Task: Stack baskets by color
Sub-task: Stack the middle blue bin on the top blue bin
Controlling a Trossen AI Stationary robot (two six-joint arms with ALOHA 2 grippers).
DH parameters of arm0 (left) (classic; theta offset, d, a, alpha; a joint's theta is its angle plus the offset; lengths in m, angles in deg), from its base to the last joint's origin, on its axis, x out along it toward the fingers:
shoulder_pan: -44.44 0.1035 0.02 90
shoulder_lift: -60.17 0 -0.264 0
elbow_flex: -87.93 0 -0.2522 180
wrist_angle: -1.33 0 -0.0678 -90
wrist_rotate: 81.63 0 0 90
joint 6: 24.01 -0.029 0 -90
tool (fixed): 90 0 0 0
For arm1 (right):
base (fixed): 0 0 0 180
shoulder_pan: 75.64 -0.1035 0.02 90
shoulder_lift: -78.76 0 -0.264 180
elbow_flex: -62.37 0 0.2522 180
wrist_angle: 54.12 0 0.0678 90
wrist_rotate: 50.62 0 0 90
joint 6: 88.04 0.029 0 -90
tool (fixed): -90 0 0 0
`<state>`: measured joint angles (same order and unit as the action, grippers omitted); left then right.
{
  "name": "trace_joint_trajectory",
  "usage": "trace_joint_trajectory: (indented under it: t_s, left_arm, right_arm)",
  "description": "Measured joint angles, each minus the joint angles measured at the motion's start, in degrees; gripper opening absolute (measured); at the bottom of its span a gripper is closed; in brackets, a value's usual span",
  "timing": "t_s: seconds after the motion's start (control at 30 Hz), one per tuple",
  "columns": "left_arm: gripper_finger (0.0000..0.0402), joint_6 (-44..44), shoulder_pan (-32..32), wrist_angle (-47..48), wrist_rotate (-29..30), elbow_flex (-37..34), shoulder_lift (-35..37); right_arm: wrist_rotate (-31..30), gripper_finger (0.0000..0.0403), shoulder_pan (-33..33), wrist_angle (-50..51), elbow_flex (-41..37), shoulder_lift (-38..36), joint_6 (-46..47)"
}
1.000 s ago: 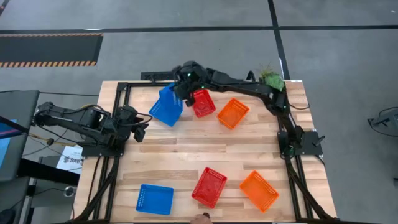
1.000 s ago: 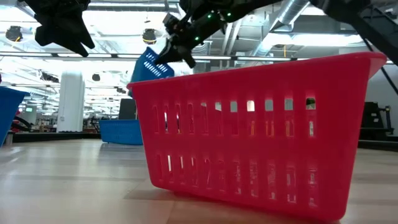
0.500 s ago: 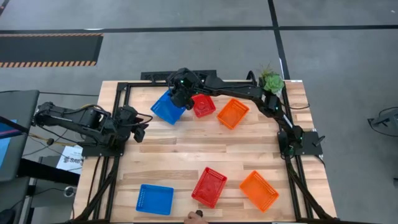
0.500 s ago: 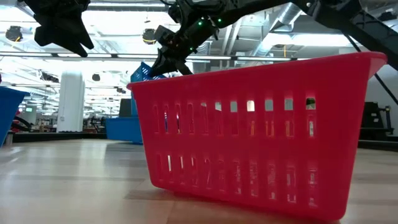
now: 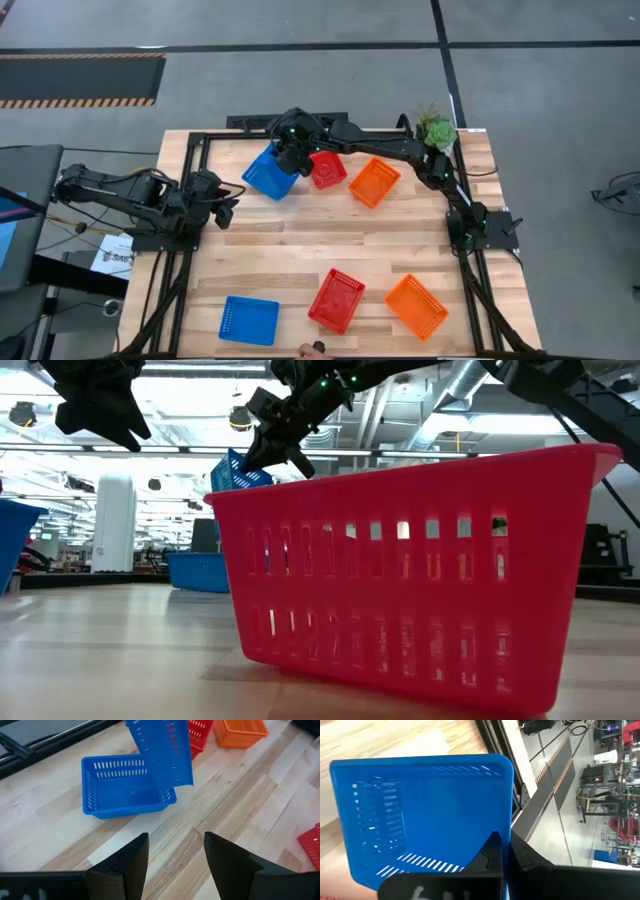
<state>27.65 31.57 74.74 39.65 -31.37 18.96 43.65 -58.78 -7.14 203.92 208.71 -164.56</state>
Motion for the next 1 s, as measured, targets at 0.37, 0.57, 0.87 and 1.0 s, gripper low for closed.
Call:
trace_joint_trajectory:
  t_s: [0.37, 0.57, 0.87, 1.0]
  left_arm:
    - [0.0180, 0.10, -0.01, -0.01, 0.03, 0.00, 0.00]
    - [0.0180, 0.13, 0.00, -0.02, 0.05, 0.00, -0.02]
    - [0.0180, 0.20, -0.01, -0.03, 0.05, 0.00, -0.02]
    - [0.0180, 1.10, -0.01, -0.03, 0.05, 0.00, 0.00]
  right_arm:
    - [0.07, 0.0009, 0.00, 1.99, -0.02, 0.76, -0.12]
    - [0.05, 0.0024, 0.00, 2.29, -0.02, 0.78, -0.18]
    - [0.02, 0.0018, 0.03, 3.03, -0.02, 0.79, -0.08]
    - [-2.23, 0.0018, 0.04, 3.20, -0.02, 0.79, -0.05]
